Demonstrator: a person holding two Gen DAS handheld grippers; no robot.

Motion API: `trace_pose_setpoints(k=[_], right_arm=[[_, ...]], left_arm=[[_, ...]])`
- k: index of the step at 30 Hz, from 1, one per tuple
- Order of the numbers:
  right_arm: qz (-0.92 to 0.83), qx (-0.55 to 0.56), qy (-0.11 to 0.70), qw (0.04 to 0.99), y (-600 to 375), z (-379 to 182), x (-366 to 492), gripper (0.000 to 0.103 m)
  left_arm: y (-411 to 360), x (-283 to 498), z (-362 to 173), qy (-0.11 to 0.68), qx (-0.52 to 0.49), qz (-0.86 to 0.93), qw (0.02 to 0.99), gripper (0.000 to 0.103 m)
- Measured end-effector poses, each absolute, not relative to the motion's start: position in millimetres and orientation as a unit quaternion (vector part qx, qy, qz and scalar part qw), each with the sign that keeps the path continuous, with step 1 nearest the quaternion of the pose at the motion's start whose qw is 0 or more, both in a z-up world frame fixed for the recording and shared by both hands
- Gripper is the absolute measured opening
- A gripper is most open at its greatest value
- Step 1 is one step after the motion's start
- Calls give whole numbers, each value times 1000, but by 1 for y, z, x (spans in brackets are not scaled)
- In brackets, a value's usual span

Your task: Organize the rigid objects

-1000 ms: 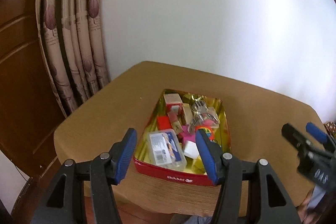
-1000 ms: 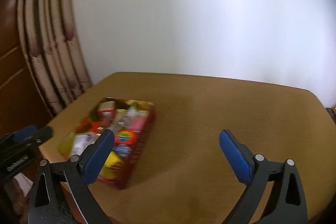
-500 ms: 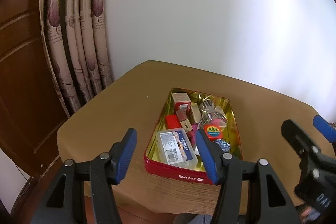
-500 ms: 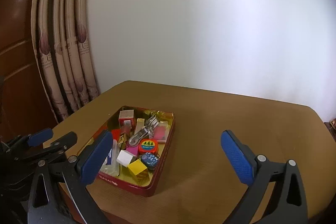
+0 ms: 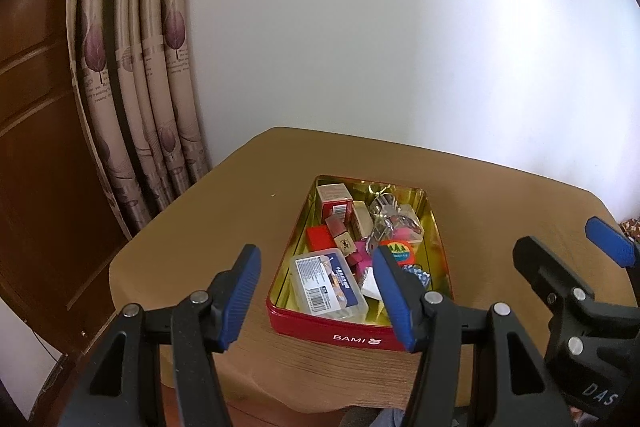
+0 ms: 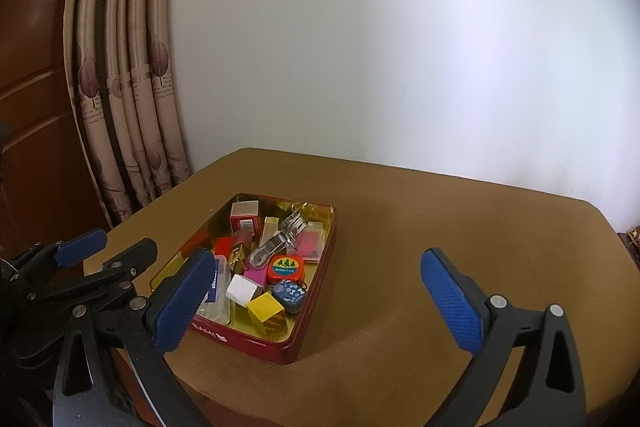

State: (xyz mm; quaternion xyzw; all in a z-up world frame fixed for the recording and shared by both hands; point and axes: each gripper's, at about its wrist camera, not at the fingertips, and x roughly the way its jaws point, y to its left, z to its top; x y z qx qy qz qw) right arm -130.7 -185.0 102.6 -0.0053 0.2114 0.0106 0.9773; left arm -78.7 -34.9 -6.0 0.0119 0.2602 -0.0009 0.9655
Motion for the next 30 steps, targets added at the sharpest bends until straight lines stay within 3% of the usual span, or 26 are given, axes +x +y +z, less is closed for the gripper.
trace_pose_setpoints(k=[30], right_arm=[[15,3,248,969,-198,87,-122,102]], left_arm=[[-33,-69,-19,293,9,15,956,60]])
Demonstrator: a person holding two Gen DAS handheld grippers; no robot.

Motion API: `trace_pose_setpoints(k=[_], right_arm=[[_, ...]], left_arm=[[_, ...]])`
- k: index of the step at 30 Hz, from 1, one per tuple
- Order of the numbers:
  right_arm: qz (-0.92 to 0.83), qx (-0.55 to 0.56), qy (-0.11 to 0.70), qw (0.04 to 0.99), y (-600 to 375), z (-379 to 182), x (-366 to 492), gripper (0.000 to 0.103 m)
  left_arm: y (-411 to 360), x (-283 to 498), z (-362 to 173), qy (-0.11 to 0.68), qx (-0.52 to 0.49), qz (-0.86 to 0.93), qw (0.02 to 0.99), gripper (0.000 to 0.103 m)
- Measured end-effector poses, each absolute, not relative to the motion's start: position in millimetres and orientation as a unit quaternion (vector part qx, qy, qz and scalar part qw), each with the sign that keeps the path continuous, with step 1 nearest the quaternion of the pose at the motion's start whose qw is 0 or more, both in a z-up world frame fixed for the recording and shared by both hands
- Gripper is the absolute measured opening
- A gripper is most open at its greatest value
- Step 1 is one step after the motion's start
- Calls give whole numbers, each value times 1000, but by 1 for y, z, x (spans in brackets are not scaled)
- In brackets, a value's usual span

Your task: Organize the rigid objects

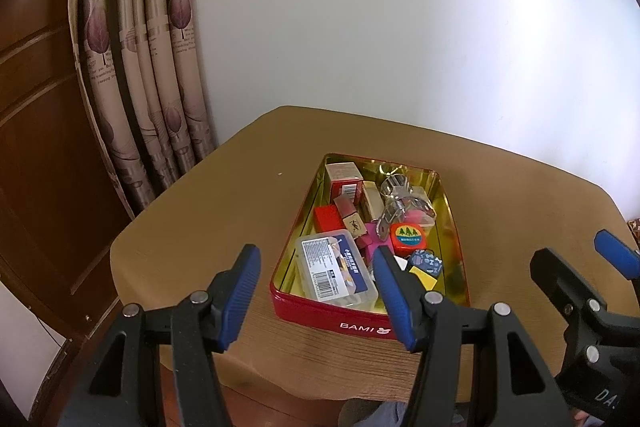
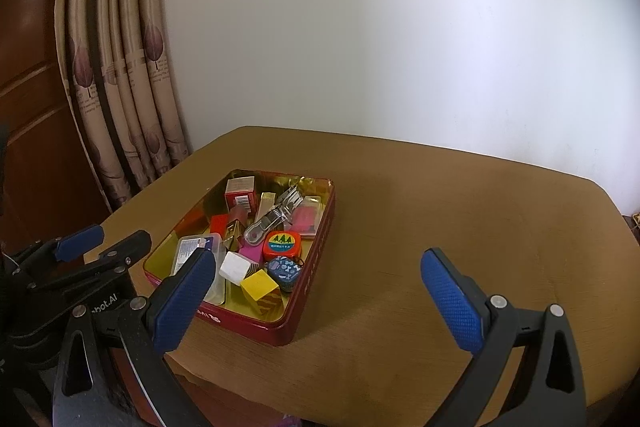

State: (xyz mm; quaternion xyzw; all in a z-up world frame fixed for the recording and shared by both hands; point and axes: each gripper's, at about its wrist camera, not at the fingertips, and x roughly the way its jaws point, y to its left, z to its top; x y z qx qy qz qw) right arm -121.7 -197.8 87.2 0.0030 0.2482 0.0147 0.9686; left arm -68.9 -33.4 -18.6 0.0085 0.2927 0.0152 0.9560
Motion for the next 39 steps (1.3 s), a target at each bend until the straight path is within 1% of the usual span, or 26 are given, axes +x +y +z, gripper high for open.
trace_pose_setpoints(k=[27,33,36,39], right_arm=[[0,28,268,963,-221,79,-116,102],[-28,42,269,962,-257,80,-115,102],[-55,47,278,958,-290,77,-113,102],[-80,63,283,954,-322,75,-112,103]], left_arm=[[-38,-71,-20,289,31,22,957,60],[-52,-91,-1,246,56,18,968,60],[-69,-102,11,233,78,-3,969,60],[-90,-112,18,225,95,-42,969,64]])
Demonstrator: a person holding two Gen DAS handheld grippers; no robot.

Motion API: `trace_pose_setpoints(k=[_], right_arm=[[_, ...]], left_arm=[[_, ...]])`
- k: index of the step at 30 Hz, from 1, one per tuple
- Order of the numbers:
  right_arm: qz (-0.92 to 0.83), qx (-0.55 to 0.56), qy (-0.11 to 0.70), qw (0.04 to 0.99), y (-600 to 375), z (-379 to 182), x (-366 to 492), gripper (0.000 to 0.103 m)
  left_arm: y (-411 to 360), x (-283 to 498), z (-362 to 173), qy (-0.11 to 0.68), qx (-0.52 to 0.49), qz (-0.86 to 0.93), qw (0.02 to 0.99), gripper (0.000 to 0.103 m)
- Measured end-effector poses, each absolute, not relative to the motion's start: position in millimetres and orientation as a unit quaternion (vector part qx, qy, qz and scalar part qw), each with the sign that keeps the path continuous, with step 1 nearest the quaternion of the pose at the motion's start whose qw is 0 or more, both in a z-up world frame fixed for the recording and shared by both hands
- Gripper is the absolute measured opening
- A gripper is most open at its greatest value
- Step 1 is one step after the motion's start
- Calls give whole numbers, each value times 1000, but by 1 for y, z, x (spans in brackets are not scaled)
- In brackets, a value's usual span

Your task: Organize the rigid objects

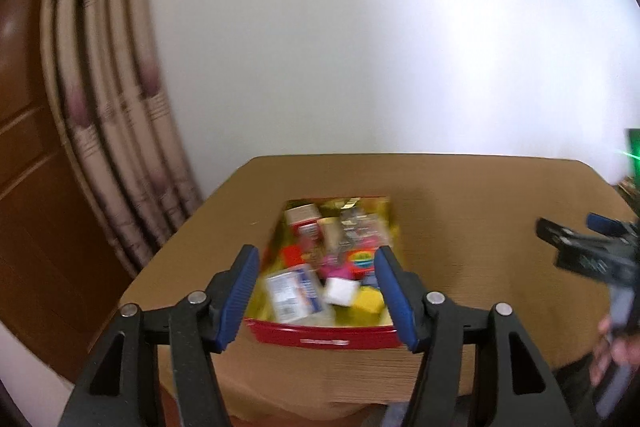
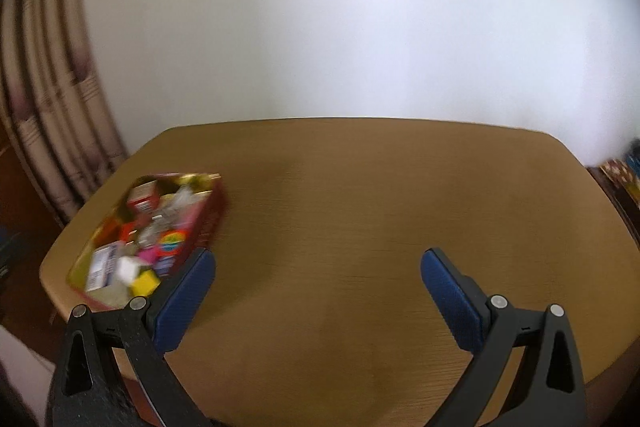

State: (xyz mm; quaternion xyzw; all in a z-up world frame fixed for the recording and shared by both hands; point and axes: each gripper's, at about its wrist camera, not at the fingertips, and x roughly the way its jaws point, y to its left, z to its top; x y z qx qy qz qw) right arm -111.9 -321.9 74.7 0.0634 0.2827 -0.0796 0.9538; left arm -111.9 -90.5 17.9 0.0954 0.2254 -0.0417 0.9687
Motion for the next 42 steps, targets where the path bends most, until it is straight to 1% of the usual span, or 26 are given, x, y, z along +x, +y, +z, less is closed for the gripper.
trace_pose_setpoints(k=[4,8,14,18,23,28,32,36,40,41,42], right_arm=[[-107,86,301,944,-366,68,-105,103],[-131,90,321,934,-404,61,-90,103],[-147,141,352,913,-463,38,-60,103],[-164,137,369,905,-492,21,-38,103],[-177,144,388,893,-521,2,-10,103],[-194,120,405,886,-529,-13,17,103],[-188,147,424,874,-539,-26,32,103],[-201,122,440,867,-535,-29,41,103],[-211,111,438,867,-529,-31,42,103],[-216,111,436,867,-528,-31,42,103],[-219,109,435,866,-526,-32,45,103]], left_arm=[[-136,-104,24,245,117,-103,957,64],[-192,-75,20,277,111,-157,941,64],[-274,-14,-20,309,128,-172,926,64],[-317,25,-57,331,155,-165,916,64],[-336,65,-82,360,144,-151,909,64],[-351,102,-103,397,132,-139,897,64],[-361,117,-113,401,133,-131,897,64],[-369,124,-125,423,126,-132,887,64],[-370,130,-125,416,117,-131,892,65],[-371,130,-125,416,116,-129,893,67],[-374,130,-124,414,113,-122,895,75]])
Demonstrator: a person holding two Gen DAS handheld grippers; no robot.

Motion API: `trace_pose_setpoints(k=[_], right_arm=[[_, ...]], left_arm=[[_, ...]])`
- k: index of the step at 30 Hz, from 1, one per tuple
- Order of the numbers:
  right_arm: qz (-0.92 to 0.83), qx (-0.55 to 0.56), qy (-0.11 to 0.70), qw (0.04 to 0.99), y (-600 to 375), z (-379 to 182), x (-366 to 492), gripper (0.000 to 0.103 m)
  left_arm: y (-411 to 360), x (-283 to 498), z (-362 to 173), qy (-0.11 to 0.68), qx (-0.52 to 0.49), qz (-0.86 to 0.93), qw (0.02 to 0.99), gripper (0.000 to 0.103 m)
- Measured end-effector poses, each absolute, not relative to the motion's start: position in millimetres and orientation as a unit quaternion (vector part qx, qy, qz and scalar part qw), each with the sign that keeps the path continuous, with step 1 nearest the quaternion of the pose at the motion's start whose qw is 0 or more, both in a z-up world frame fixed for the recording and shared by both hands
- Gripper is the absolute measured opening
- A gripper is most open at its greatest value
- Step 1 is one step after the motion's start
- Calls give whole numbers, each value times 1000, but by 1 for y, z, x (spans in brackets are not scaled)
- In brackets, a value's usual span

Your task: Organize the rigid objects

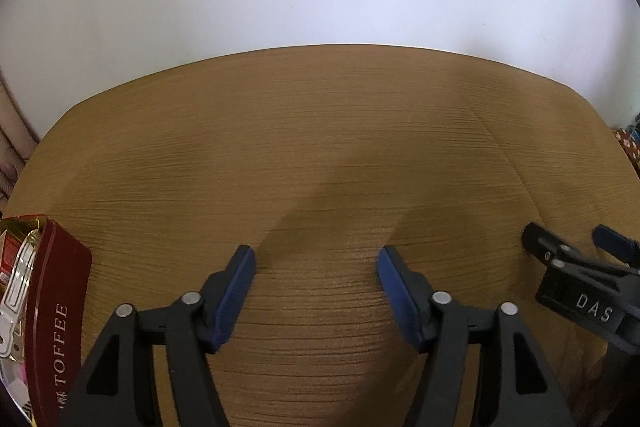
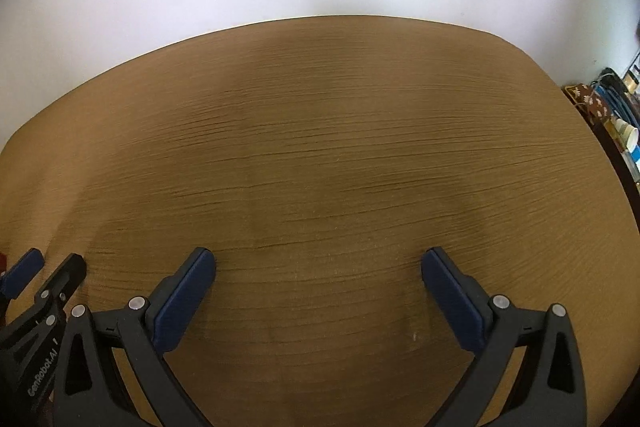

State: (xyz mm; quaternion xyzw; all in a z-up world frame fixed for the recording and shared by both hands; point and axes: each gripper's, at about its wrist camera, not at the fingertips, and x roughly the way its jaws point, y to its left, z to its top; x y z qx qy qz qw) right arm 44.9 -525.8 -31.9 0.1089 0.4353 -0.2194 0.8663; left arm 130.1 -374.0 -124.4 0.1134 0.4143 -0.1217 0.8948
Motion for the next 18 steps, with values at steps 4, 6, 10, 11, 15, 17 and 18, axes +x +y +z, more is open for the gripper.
trace_pose_setpoints(k=[4,6,10,11,15,17,18], right_arm=[[-225,108,428,869,-518,-34,43,103],[-224,106,423,872,-517,-32,45,103],[-223,102,417,875,-516,-33,45,103],[-222,102,416,876,-510,-31,41,103],[-217,103,416,877,-513,-31,43,103],[-214,102,416,878,-514,-31,43,103],[-214,102,416,878,-519,-32,44,103]], left_arm=[[-369,137,-125,426,88,-105,894,88],[-364,138,-126,431,76,-107,893,90],[-370,135,-126,427,87,-97,895,93],[-369,135,-126,430,83,-96,894,95],[-371,134,-129,433,75,-97,893,95],[-369,132,-127,433,75,-95,893,95],[-371,132,-126,434,73,-96,893,95]])
